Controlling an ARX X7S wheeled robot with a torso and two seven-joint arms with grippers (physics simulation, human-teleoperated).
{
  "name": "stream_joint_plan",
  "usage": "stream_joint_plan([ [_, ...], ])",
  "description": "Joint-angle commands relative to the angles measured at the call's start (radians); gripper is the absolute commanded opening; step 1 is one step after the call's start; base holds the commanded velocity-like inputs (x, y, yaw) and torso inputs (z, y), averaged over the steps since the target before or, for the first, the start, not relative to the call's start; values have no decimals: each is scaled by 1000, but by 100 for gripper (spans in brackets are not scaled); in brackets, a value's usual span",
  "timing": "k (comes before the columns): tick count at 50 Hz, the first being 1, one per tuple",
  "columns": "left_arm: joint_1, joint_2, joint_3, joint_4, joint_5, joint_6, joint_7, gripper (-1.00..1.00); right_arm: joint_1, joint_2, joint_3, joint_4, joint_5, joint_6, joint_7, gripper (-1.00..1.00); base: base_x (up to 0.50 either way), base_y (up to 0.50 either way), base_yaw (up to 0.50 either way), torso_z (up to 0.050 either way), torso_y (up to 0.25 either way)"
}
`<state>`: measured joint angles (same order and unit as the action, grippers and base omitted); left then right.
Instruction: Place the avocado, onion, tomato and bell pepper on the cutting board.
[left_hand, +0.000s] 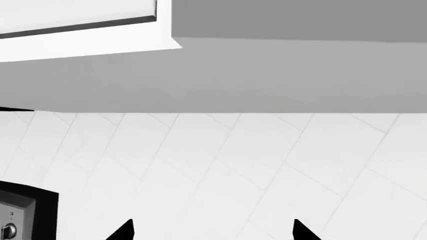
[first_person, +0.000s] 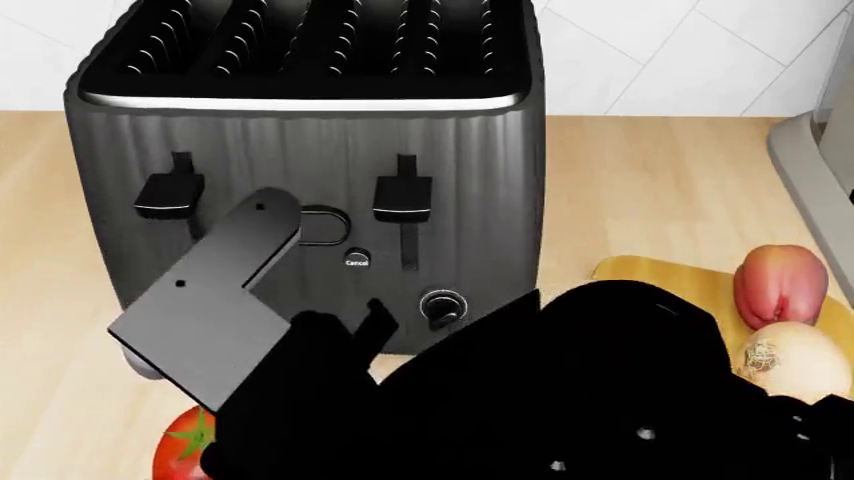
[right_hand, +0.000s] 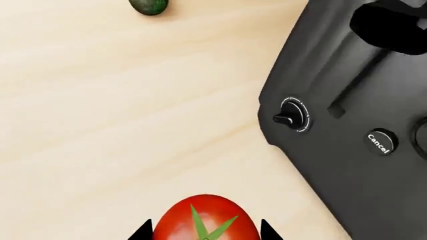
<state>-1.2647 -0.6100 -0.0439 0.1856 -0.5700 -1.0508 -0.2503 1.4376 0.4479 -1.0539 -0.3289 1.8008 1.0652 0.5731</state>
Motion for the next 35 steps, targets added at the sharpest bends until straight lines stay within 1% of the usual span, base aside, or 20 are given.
stream_joint_plan([
  [1,5,2,0,6,-4,-3,-4,100,68,163,57,-178,248,-18,241,-100,0,0,0,0,0],
  [13,-1,3,7,10,-8,-7,-5,100,176,322,64,-256,439,-36,393,-100,0,0,0,0,0],
  [27,-1,4,7,16,-13,-11,-9,100,205,448,80,-281,493,-34,431,-100,0,0,0,0,0],
  [35,-5,3,10,9,-12,-7,-7,100,213,494,84,-284,502,-27,441,-100,0,0,0,0,0],
])
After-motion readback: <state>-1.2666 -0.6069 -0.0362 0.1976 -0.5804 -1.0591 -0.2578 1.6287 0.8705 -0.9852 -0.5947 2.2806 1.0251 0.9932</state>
